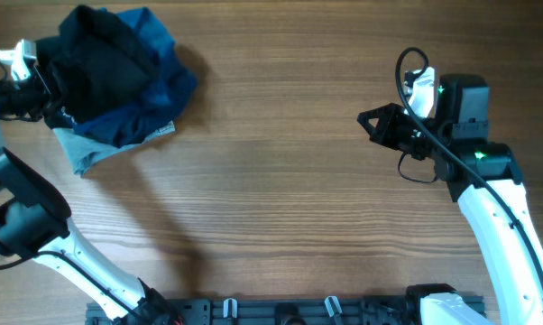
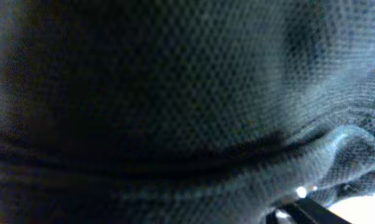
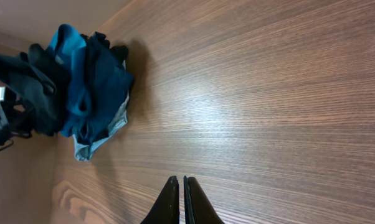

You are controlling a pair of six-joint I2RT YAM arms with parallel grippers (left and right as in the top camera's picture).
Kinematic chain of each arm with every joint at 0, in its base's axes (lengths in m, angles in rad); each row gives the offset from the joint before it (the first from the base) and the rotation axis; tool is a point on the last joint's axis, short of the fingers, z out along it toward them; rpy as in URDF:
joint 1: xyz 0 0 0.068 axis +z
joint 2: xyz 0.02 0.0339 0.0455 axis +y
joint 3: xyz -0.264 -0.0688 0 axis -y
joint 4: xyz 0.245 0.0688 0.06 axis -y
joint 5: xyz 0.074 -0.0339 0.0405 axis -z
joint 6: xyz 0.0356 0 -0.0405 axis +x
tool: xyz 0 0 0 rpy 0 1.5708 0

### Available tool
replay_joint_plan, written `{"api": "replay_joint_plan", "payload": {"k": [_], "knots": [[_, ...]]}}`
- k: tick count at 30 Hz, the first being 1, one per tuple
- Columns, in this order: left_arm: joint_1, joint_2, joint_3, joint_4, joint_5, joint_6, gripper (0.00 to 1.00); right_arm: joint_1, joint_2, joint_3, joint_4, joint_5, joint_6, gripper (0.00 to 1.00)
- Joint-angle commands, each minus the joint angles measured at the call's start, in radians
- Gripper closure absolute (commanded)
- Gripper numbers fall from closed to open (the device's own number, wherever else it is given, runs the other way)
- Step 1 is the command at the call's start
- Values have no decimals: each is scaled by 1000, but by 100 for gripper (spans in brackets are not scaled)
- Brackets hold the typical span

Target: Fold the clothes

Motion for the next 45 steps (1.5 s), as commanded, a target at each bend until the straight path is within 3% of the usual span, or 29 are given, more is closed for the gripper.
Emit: {"api": "replay_joint_plan", "payload": {"k": [1,5,7,9,10,11,15,21,24,28,33,37,38,42,45], "knots": [[8,-67,1,-5,-101,-42,10,0,2,11,2,-37,13,96],[8,-188,3,-13,-101,-42,12,0,2,11,8,-37,-5,96],[8,-294,3,-16,-106,-44,19,0,2,11,14,-37,-11,96],[8,-374,3,-11,-114,-49,56,0,2,11,22,-37,-11,96],[8,-409,3,-6,-113,-50,89,0,2,11,26,-37,-11,96],[3,-445,3,4,-114,-55,96,0,2,10,33,-36,-11,96],[-74,-469,0,45,-227,-72,96,0,2,11,74,-36,-10,96],[-272,-261,-12,121,-555,-64,96,0,2,10,101,-21,55,96],[-328,-111,-12,268,-598,-74,96,1,2,10,101,-21,74,96],[-374,68,-12,441,-690,-173,96,1,2,10,92,-35,103,96],[-407,168,-12,422,-705,-176,96,0,2,10,75,-44,122,96],[-408,134,-12,389,-785,-176,94,0,2,10,74,-45,126,96],[-403,106,-12,377,-794,-176,91,0,2,10,75,-44,126,96],[-380,-46,-11,302,-792,-176,37,0,2,10,80,-44,117,96],[-376,-191,-11,238,-784,-176,16,0,-15,11,125,-45,92,96]]}}
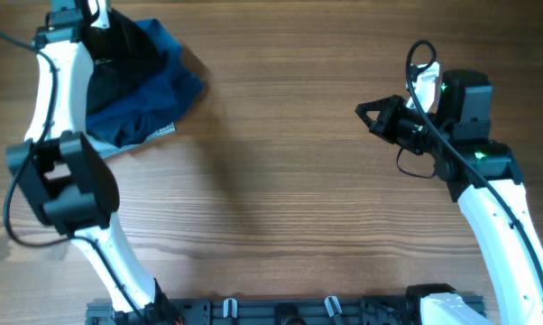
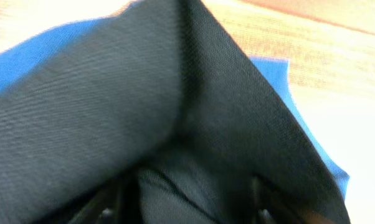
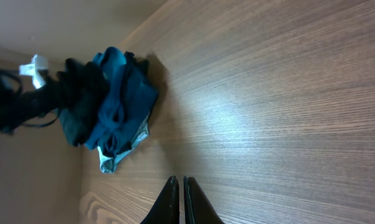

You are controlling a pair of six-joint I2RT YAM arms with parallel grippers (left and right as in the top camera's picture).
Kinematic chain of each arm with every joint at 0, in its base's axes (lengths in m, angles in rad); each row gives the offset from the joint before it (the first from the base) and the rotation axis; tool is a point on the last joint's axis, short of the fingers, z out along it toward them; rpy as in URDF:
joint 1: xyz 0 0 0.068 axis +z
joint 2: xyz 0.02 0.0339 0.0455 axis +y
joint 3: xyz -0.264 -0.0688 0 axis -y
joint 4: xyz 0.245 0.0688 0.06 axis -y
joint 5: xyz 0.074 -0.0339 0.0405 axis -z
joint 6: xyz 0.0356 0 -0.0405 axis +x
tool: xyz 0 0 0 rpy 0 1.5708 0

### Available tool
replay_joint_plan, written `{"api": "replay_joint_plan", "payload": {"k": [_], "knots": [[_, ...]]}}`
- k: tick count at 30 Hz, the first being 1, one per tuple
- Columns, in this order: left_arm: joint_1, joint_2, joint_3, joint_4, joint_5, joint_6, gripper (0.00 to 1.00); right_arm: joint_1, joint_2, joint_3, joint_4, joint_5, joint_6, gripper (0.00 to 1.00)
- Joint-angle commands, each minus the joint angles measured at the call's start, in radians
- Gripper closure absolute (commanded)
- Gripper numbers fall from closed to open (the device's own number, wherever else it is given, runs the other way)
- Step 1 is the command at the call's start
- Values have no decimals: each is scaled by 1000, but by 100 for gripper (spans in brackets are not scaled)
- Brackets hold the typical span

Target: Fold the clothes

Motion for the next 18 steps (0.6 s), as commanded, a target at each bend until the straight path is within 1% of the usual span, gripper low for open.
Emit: {"api": "replay_joint_plan", "payload": {"k": [1,4,5,7,10,11,13,15,16,18], "knots": [[36,-206,-37,-99,-60,-10,13,0,-31,15,74,-17,-28,96],[26,-387,-37,-208,-28,-6,5,0,-105,47,195,-18,-116,96],[19,-441,-37,-254,-26,-5,4,0,-139,66,232,-17,-171,94],[2,-538,-37,-348,-26,-6,2,0,-190,105,241,-16,-269,92],[-38,-670,-37,-515,-22,-15,0,0,-252,145,178,-17,-365,91],[-56,-717,-37,-613,-22,-56,0,0,-278,145,105,-8,-418,91],[-71,-756,-37,-695,-23,-106,0,0,-292,145,20,49,-465,91],[-93,-792,-37,-777,-23,-118,0,0,-299,145,-67,110,-520,87],[-108,-812,-37,-817,-28,-117,0,0,-300,145,-100,114,-551,82],[-121,-837,-37,-843,-51,-117,0,0,-301,145,-148,113,-567,64]]}}
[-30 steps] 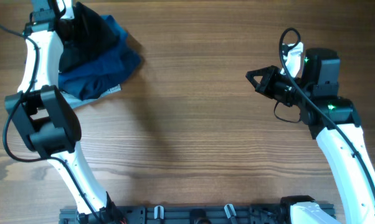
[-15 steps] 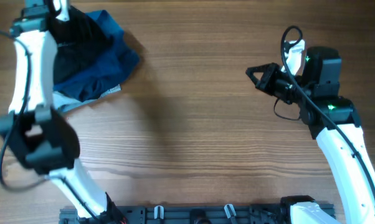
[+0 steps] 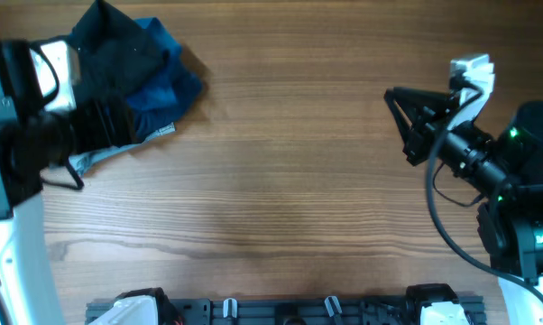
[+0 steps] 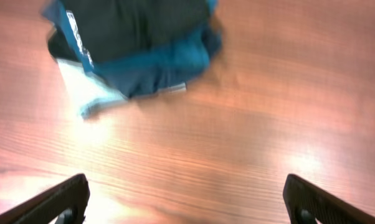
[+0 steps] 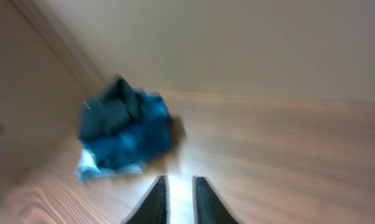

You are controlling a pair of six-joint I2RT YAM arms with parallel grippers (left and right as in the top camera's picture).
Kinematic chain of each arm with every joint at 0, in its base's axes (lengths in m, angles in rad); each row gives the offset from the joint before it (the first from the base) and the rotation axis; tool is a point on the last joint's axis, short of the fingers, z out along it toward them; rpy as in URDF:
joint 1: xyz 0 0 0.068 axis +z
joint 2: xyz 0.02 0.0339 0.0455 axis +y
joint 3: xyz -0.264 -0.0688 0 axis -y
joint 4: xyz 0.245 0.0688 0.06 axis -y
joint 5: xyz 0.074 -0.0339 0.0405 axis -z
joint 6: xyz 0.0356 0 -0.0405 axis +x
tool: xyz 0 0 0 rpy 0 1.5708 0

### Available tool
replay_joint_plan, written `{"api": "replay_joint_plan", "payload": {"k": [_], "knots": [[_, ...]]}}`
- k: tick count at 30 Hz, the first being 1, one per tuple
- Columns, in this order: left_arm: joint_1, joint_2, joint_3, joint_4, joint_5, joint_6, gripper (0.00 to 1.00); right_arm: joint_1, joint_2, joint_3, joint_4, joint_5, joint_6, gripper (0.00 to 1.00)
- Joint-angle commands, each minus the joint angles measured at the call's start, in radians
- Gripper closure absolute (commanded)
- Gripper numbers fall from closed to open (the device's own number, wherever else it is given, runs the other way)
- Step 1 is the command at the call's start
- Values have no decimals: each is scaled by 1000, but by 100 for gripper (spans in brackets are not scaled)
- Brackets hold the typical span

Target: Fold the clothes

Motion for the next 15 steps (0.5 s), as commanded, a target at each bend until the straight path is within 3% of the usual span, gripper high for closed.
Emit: {"api": "replay_joint_plan", "payload": {"k": [1,3,12,15], "knots": [[-34,-48,-12,-41,-36,-41,0,0,5,-6,-70,56,-125,52],[-34,-68,-12,-41,-35,-42,0,0,5,-6,-78,56,-101,1],[-34,-77,-12,-38,-35,-41,0,0,6,-6,-67,56,35,1],[-34,-77,-12,-38,-35,-41,0,0,6,-6,-100,56,143,1]]}}
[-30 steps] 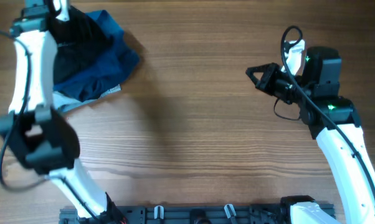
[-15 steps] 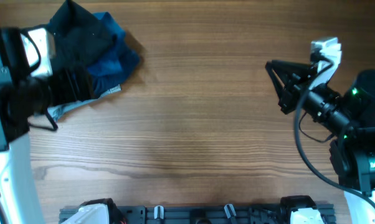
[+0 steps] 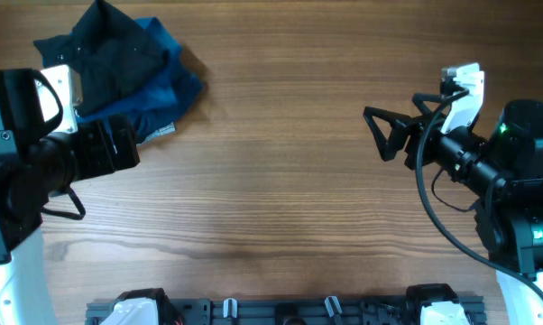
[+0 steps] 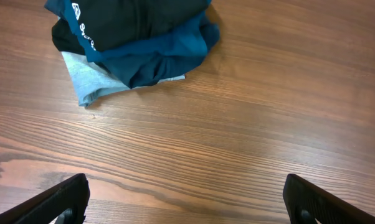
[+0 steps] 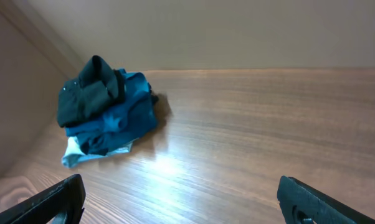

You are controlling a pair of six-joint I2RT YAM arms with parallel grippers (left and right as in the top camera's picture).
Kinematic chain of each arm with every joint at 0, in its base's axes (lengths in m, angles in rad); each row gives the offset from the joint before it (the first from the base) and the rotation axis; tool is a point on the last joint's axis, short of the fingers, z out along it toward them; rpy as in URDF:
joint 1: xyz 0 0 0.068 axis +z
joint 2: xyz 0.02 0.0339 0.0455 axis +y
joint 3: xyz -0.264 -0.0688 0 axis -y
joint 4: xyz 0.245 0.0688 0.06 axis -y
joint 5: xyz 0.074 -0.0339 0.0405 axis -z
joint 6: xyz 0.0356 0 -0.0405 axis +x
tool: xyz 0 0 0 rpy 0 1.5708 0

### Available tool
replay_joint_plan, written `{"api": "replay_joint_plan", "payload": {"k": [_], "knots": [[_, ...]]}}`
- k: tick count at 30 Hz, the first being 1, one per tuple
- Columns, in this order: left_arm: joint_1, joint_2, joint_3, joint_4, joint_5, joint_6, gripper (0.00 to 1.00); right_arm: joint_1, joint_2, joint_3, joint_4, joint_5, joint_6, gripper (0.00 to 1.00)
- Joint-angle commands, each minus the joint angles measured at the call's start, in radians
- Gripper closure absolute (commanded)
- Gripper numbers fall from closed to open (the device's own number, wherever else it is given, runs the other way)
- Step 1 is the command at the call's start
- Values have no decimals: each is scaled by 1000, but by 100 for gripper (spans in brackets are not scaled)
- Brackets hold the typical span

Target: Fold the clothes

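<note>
The clothes are one crumpled pile (image 3: 118, 63) at the table's far left: a black garment (image 4: 134, 18) on top, a blue one (image 4: 169, 53) under it, and a pale blue-grey piece (image 4: 81, 78) sticking out below. My left gripper (image 4: 186, 205) hangs high above the table, nearer than the pile and clear of it, with its fingers (image 4: 63, 199) spread wide and nothing between them. My right gripper (image 3: 386, 135) is raised over the right side, wide open and empty, and looks across at the pile (image 5: 103, 112).
Bare wooden table (image 3: 280, 171) stretches between the pile and the right arm. A beige wall (image 5: 225, 31) rises behind the table's far edge. A black rail with clips (image 3: 280, 311) runs along the near edge.
My right gripper went from almost shut to wide open and now sits slightly further left. The left gripper stays open and high. The pile has not moved.
At first my left gripper was pressed into the black fabric at the pile's left side, the right shut over the right side. Then the left arm reached the far edge with black cloth at its fingers. Later it was high, open and empty. Now both grippers are open.
</note>
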Motion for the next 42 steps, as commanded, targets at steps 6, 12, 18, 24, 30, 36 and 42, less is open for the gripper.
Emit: {"api": "replay_joint_plan", "payload": {"k": [6,12,18,24,30,36,42], "knots": [[-5,-4,-7,2,-10,-19,0,0,-6,1,-96,105,283,0],[-5,-4,-7,2,-10,-19,0,1,-183,14,-69,184,-18,0],[-5,-4,-7,2,-10,-19,0,0,-411,-51,-58,423,-82,1],[-5,-4,-7,2,-10,-20,0,0,-658,-310,6,514,-81,1],[-5,-4,-7,2,-10,-19,0,0,-908,-668,148,521,-17,1],[-5,-4,-7,2,-10,-20,0,0,-942,-859,208,514,34,1],[-5,-4,-7,2,-10,-19,0,1,-942,-1030,343,510,94,0]]}}
